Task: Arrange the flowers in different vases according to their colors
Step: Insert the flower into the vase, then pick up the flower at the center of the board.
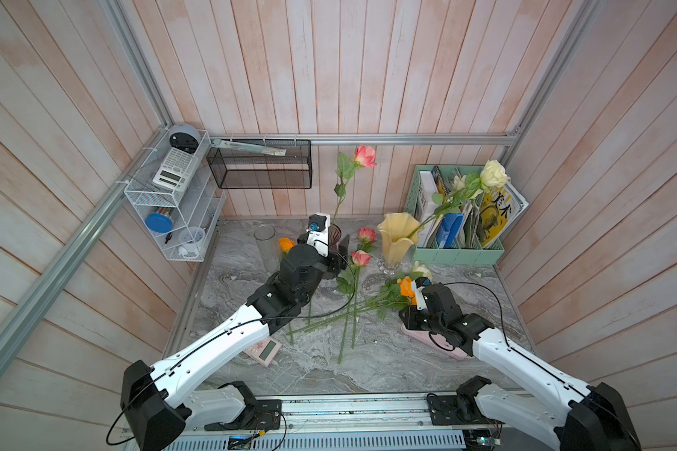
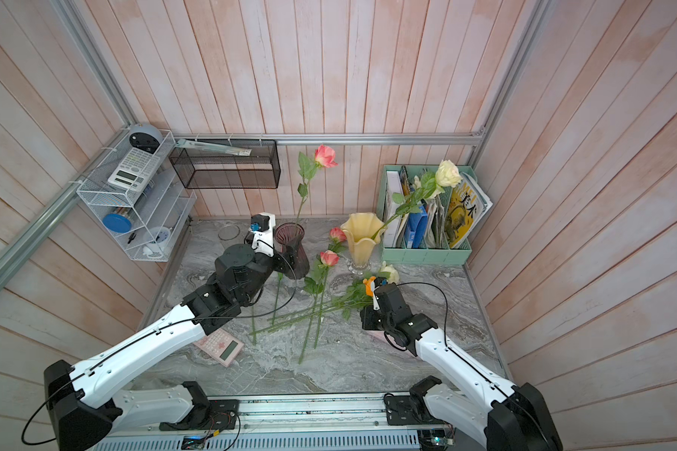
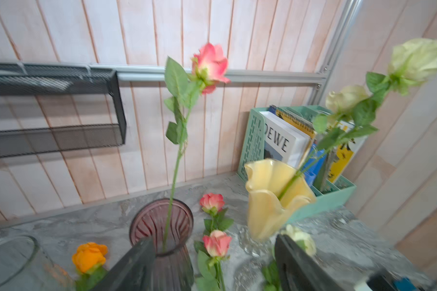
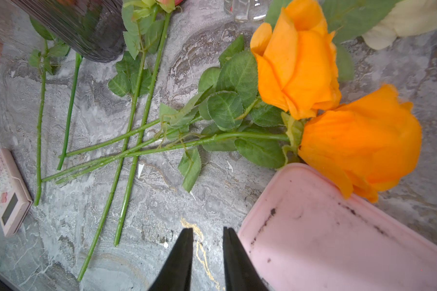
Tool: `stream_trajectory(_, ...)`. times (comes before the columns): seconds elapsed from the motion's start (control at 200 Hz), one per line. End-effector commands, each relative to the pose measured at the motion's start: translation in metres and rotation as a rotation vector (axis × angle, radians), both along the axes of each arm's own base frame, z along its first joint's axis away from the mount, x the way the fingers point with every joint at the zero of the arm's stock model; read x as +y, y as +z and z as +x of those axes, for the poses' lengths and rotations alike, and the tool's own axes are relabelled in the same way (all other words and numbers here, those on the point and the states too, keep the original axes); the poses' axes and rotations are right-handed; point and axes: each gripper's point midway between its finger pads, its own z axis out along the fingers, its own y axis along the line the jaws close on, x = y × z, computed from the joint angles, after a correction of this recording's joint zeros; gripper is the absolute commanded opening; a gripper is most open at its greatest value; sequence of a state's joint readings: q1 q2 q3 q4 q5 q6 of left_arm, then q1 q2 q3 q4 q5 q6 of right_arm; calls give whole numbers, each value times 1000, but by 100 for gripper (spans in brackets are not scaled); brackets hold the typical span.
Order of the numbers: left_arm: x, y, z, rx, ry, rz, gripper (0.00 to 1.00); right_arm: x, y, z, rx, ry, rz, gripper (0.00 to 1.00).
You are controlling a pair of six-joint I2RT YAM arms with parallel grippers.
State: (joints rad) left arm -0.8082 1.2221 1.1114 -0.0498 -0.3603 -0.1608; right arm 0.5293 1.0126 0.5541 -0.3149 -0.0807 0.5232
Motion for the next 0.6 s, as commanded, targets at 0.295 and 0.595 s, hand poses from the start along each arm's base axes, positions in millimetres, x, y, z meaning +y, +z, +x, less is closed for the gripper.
stream_trajectory(0.295,-63,-155,-28,511,-199,193,68,-5,-5,-9,24,-13,5,28)
stream_trajectory(0.595,-71,-228,-24,689,-161,308,56,-12,-8,-16,9,-22,1,28)
